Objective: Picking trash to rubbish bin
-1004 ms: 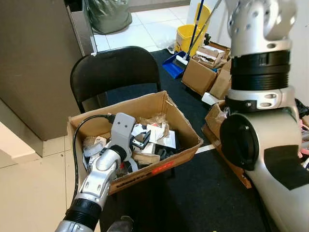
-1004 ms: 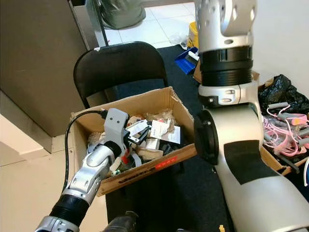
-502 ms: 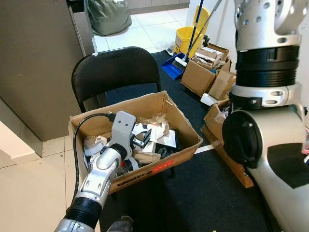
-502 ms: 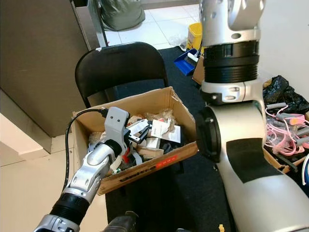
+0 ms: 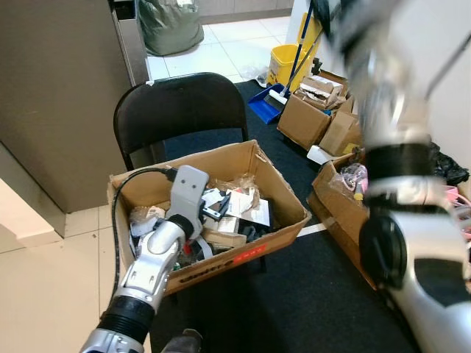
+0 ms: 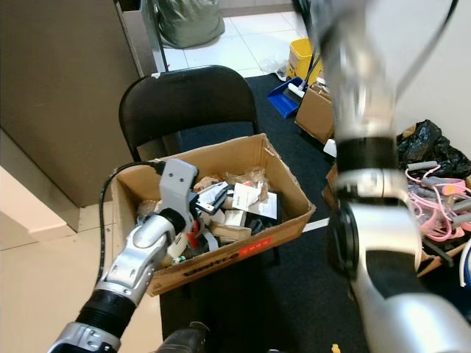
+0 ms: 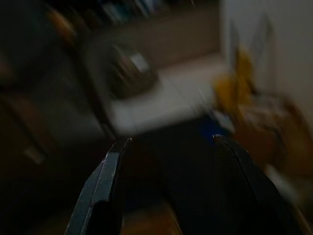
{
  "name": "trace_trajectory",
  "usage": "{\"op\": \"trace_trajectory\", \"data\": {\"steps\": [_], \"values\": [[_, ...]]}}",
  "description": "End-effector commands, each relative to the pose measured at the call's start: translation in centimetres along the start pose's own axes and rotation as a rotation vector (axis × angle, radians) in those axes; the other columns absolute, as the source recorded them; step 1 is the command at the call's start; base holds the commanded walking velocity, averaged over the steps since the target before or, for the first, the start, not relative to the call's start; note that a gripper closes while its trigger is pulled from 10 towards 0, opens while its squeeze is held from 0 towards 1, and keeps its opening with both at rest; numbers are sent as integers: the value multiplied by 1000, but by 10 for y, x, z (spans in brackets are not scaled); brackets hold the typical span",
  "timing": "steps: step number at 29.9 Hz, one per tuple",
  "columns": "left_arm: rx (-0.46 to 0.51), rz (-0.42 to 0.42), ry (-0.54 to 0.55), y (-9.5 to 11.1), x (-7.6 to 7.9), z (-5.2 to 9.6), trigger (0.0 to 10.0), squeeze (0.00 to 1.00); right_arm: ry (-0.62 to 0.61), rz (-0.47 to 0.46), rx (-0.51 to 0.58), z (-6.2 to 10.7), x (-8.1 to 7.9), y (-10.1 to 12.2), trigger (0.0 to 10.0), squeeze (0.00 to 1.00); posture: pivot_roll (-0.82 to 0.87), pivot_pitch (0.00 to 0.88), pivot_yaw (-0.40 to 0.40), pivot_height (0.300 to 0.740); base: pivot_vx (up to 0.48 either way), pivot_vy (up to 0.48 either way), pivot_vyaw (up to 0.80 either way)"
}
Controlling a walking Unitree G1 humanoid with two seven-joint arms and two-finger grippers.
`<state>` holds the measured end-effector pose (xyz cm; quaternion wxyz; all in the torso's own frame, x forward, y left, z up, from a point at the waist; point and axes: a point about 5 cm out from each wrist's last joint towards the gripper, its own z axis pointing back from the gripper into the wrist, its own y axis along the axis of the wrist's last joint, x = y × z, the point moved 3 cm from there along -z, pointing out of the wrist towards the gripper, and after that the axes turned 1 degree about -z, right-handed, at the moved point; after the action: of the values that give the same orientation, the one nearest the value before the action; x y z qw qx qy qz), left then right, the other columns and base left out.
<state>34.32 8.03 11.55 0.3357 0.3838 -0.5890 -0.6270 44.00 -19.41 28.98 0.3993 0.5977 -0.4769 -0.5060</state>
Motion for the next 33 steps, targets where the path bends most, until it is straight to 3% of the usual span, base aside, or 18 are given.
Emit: {"op": "trace_trajectory", "data": {"steps": [1,2,4,5,7,8,11,14,16,17,18,19,20,22,23,25,27,33], "values": [[-9,-10,9,-5,0,4,10000,0,-145,-15,-90,14,43,-41,10000,0,86,115,-20,740,0,0,0],[-9,-10,9,-5,0,4,10000,0,-145,-15,-90,14,43,-41,10000,0,86,115,-20,740,0,0,0],[-10,-10,15,-6,-2,5,10000,0,-302,-8,-194,39,88,-85,10000,0,88,112,-19,740,0,0,0],[-10,-10,15,-6,-2,5,10000,0,-302,-8,-194,39,88,-85,10000,0,88,112,-19,740,0,0,0],[-12,-11,18,-7,-4,7,10000,0,-432,-26,-305,68,119,-124,10000,0,85,108,-16,740,0,0,0],[-12,-11,18,-7,-4,7,10000,0,-432,-26,-305,68,119,-124,10000,0,85,108,-16,740,0,0,0],[-27,-20,10,-10,-4,8,10000,0,-560,48,-523,125,148,-188,10000,0,83,102,2,740,0,0,-533],[-30,-23,7,-11,-4,8,10000,0,-578,56,-581,142,152,-204,10000,0,85,99,5,740,0,0,-800],[-32,-26,11,-11,-4,8,10000,0,-617,73,-765,197,157,-251,10000,0,87,99,5,740,0,0,-800],[-32,-26,11,-11,-4,8,10000,0,-617,73,-765,197,157,-251,10000,0,87,99,5,740,0,0,-800],[-31,-26,16,-11,-5,8,10000,0,-639,66,-857,227,157,-272,10000,0,100,97,1,740,0,0,-800],[-31,-26,16,-11,-5,8,10000,0,-639,66,-857,227,157,-272,10000,0,100,97,1,740,0,0,-800],[-31,-27,20,-10,-5,8,10000,0,-653,39,-949,256,152,-291,10000,0,100,97,1,740,0,0,-800],[-31,-27,20,-10,-5,8,10000,0,-653,39,-949,256,152,-291,10000,0,100,97,1,740,0,0,-800],[-30,-30,20,-11,-4,9,10000,0,-651,33,-1085,297,143,-314,10000,0,99,96,-1,740,0,0,-800],[-30,-30,20,-11,-4,9,10000,0,-651,33,-1085,297,143,-314,10000,0,99,96,-1,740,0,0,-800],[-35,-42,17,-12,-2,7,10000,0,-637,89,-1202,333,138,-327,10000,0,98,95,-4,740,0,0,-800],[-28,-35,21,-10,-2,5,10000,0,-466,281,-1276,343,134,-332,10000,0,94,91,-7,740,0,0,-800]]}}
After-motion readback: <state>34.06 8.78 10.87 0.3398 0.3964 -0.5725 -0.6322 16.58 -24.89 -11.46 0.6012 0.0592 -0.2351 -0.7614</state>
